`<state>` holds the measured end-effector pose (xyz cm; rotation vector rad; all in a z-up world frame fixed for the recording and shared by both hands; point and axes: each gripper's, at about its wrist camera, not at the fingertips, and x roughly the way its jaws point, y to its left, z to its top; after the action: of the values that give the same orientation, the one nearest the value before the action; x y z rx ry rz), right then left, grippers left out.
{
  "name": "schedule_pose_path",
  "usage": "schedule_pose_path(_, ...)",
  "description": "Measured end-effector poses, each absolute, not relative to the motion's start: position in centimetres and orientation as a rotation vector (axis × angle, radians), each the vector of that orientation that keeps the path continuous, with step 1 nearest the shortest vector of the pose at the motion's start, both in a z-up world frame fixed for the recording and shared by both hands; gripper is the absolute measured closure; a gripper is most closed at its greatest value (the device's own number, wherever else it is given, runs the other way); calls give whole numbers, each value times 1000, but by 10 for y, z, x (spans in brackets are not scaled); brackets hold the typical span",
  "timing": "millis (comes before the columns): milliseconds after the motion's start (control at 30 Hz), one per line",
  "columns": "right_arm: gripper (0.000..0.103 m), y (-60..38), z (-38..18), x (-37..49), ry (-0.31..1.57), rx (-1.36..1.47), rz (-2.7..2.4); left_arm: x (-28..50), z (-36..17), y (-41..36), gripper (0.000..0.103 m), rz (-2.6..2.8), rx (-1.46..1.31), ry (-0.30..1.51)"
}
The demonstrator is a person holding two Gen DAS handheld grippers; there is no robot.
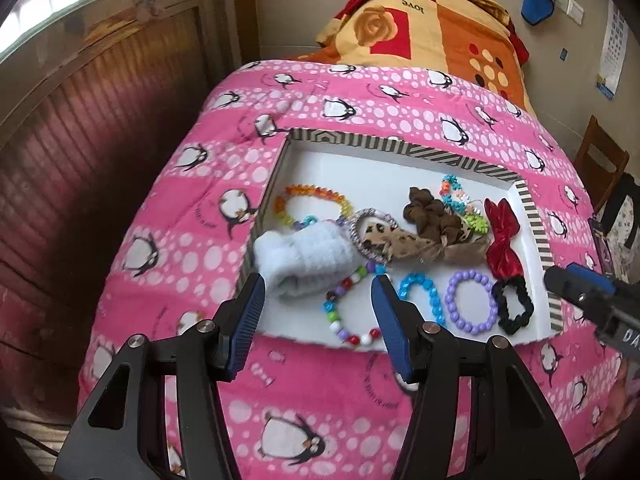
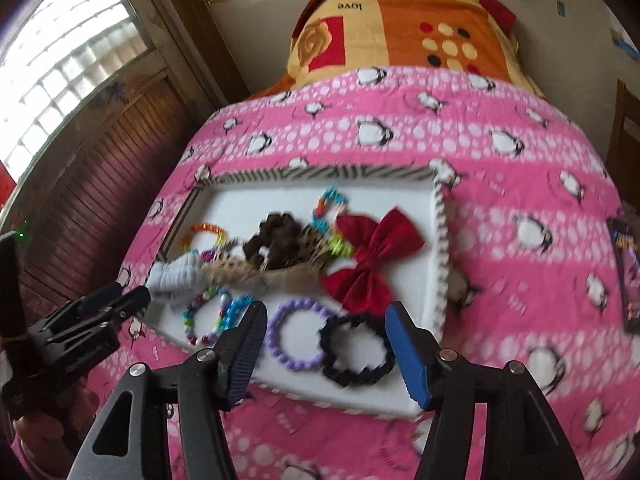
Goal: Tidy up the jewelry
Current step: 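Open both grippers and pull them back from the tray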
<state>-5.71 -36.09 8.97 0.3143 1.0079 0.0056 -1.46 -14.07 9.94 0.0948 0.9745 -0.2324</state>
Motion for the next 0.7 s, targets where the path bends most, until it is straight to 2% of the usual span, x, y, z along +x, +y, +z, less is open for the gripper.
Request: schedule_pose_path(700, 44, -311, 99, -94, 976, 258, -14, -64, 121, -113, 48, -201, 102, 869)
